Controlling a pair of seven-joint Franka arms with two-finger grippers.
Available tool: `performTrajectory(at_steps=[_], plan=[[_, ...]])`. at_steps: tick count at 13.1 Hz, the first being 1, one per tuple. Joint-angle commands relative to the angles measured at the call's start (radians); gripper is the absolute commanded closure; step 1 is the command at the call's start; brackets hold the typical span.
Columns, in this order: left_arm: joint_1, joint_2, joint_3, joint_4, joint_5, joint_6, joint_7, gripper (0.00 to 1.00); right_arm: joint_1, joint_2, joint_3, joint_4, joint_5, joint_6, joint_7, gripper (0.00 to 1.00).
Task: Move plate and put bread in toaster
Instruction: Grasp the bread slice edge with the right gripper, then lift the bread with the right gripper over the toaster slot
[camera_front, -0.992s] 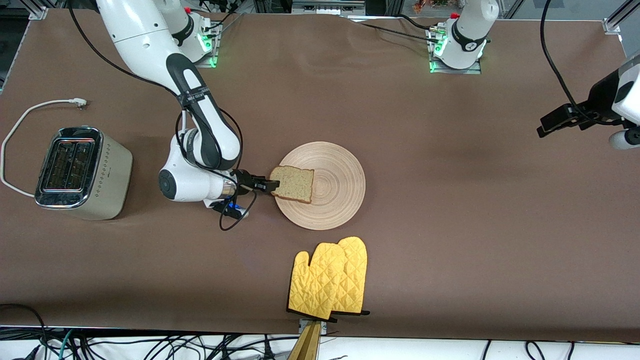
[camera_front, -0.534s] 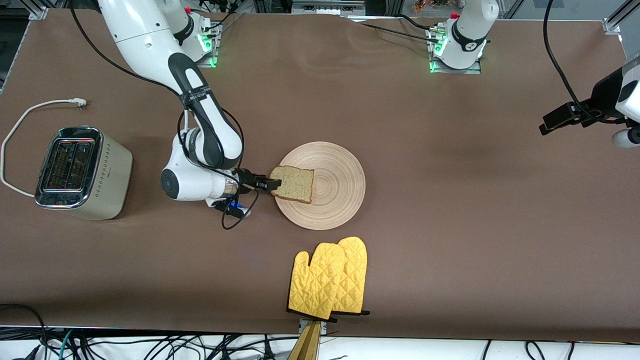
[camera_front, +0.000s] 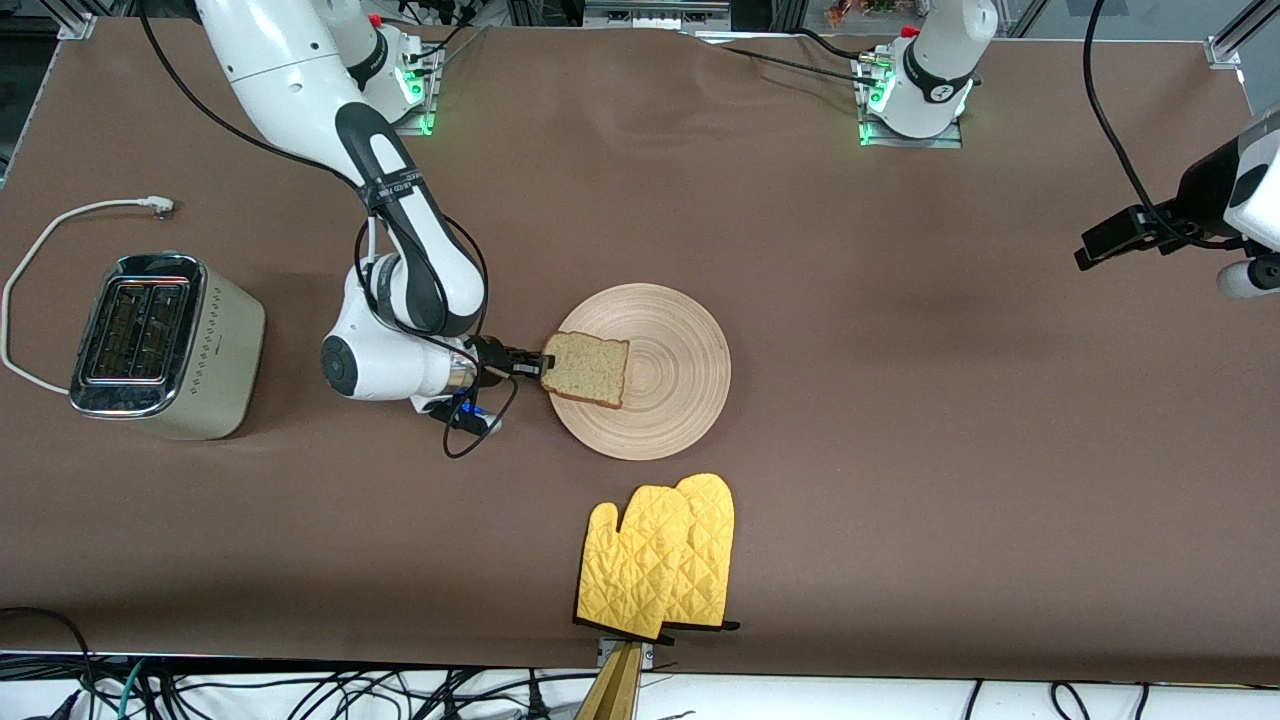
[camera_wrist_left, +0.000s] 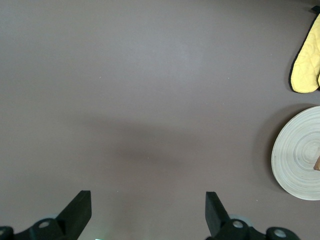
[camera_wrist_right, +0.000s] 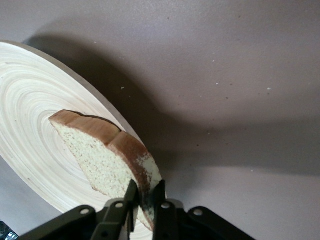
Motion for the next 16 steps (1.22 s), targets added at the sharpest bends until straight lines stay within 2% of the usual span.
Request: performTrajectory(at_steps=[1,4,7,9,10,12,16], plan=[[0.016,-0.019,-0.017,-0.015,-0.014,-0.001,-0.006,0.0,0.002,-0.027,0.001,-0.026,0.003,0.012,-0.003,1.0],[0.019,-0.019,-0.018,-0.024,-0.016,0.002,-0.003,0.0,0.002,-0.035,-0.002,-0.021,-0.002,0.007,-0.007,1.0],[0.018,-0.021,-0.018,-0.031,-0.016,0.002,-0.001,0.0,0.0,-0.071,-0.006,-0.002,-0.112,-0.01,-0.009,1.0],[0.016,-0.021,-0.018,-0.031,-0.016,0.007,-0.001,0.0,-0.004,-0.096,-0.019,0.005,-0.128,-0.048,-0.009,1.0],[0.016,-0.021,-0.017,-0.031,-0.016,0.015,-0.001,0.0,-0.004,-0.11,-0.04,0.009,-0.138,-0.073,-0.009,1.0],[0.014,-0.021,-0.017,-0.038,-0.016,0.019,0.0,0.0,-0.006,-0.145,-0.078,0.052,-0.219,-0.154,-0.009,1.0],[0.014,-0.021,-0.017,-0.046,-0.016,0.027,0.005,0.0,-0.007,-0.176,-0.233,0.249,-0.35,-0.489,-0.015,1.0]])
